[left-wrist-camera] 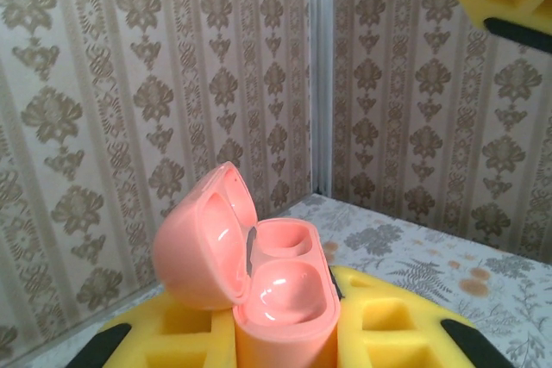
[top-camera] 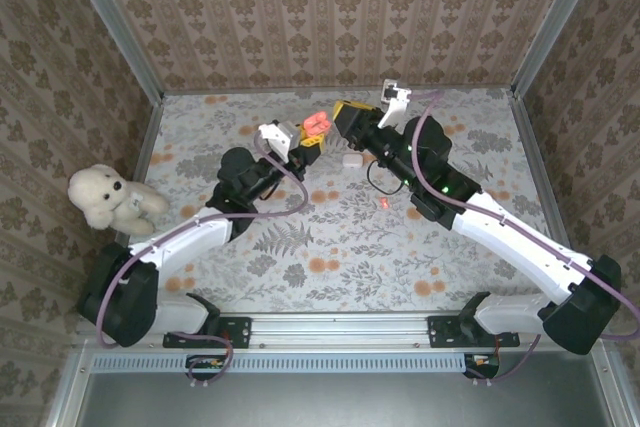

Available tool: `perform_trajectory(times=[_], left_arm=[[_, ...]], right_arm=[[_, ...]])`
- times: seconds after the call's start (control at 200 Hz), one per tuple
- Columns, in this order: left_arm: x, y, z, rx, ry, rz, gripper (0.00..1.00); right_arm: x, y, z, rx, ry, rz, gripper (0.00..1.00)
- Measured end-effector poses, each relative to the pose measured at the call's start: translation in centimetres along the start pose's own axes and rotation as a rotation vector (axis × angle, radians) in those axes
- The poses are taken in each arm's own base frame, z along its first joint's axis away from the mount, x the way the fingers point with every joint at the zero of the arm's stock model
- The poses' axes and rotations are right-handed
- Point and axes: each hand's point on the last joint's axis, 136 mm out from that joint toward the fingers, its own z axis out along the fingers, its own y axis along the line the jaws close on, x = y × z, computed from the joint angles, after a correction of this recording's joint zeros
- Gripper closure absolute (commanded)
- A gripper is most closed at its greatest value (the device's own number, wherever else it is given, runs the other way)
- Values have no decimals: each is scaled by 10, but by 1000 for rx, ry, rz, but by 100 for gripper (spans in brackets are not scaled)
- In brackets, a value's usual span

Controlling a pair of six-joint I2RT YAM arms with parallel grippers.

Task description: Insert the wireless bluetooth earbuds into the charging case

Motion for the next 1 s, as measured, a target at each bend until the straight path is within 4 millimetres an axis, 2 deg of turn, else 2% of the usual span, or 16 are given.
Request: perform_trajectory(times=[0.23,0.455,1.0], left_arm=[[-25,-11,14,43,-74,21,100],[-35,-18,20,75,-99,29,100],[-49,-31,24,123,-126,41,100]], right_arm=[[-2,14,-1,-107,-42,10,73],[-3,23,-3,-176,-65,8,73],[14,15,0,-195,-56,2,74]])
